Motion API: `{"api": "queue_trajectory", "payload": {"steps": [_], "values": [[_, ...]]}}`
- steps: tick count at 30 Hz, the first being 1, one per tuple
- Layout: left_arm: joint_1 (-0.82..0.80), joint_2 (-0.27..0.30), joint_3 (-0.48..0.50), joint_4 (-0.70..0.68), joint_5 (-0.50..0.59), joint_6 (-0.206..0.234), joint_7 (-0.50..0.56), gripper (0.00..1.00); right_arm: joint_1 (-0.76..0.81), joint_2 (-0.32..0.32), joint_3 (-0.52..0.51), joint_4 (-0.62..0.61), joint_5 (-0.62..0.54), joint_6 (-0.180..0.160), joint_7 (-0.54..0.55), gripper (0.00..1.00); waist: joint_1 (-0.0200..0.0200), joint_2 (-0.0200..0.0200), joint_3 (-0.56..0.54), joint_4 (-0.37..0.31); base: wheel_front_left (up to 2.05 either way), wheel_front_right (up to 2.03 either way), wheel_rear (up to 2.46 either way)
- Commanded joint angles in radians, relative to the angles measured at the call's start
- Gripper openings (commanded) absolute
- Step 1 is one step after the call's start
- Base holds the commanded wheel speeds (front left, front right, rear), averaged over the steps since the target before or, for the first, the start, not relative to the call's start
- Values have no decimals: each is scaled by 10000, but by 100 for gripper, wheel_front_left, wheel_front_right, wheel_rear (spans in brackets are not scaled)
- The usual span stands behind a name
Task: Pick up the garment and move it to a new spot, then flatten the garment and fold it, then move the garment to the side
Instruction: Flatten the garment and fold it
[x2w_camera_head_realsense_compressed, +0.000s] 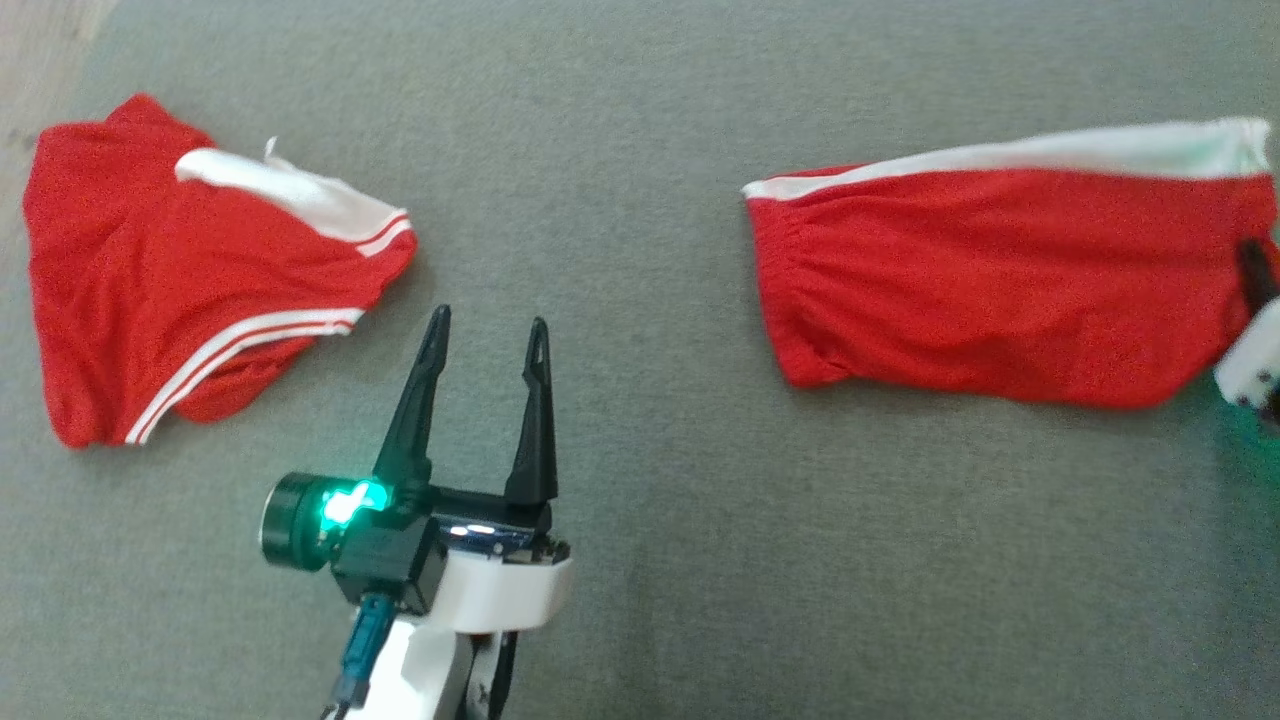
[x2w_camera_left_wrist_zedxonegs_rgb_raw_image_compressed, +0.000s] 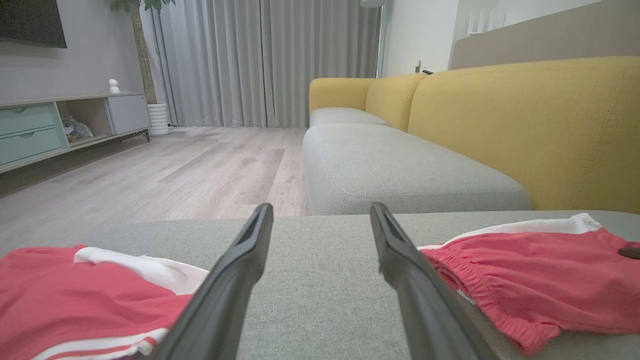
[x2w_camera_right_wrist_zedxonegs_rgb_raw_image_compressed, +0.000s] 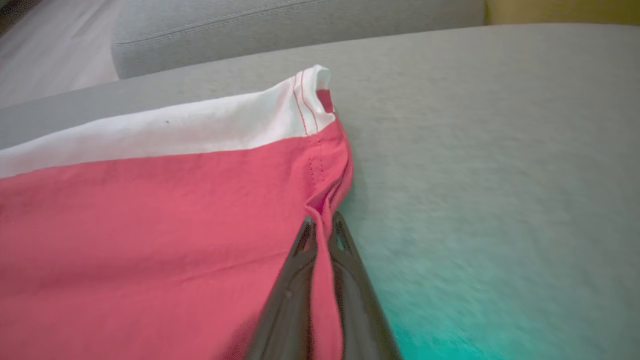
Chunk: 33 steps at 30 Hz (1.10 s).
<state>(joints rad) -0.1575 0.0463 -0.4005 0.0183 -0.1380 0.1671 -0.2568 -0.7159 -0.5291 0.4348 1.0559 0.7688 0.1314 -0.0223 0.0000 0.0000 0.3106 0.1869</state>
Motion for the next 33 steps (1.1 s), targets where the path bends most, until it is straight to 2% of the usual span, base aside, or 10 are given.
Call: {"api": "queue_trajectory", "payload": {"steps": [1,6,10,17,24,27,31,32,33], "values": [[-33,40,397,-300,90,28,-49,100,473,-531,93,86,49,-7,-99,0,0,0,-218,-238,0,0,0],[97,45,478,-210,264,-187,-49,100,582,-1419,-185,51,202,-7,-601,0,0,0,-432,-609,0,0,0],[82,58,554,-262,646,-163,-49,100,305,-1463,-352,-717,585,-7,-794,0,0,0,-504,-909,0,0,0],[169,50,495,80,789,-66,-49,100,91,-858,159,-3106,1026,-7,-586,0,0,0,-798,-1269,0,0,0],[164,44,310,448,680,-126,-49,100,392,62,912,-5307,1350,-7,-157,0,0,0,-1009,-1155,0,0,0],[158,43,216,566,637,-109,-49,100,642,498,1218,-5808,1334,-7,-84,0,0,0,-1034,-987,0,0,0],[145,41,127,659,385,-33,-49,100,1098,1343,1643,-5822,1236,-7,-51,0,0,0,-1024,-764,0,0,0],[133,41,106,683,288,-20,-49,100,1223,1532,1729,-5740,1183,-7,-87,85,0,0,-1028,-706,0,0,0],[114,41,77,697,219,-13,-49,100,1324,1697,1736,-5660,1109,-7,-254,100,0,0,-1039,-648,0,0,0]]}}
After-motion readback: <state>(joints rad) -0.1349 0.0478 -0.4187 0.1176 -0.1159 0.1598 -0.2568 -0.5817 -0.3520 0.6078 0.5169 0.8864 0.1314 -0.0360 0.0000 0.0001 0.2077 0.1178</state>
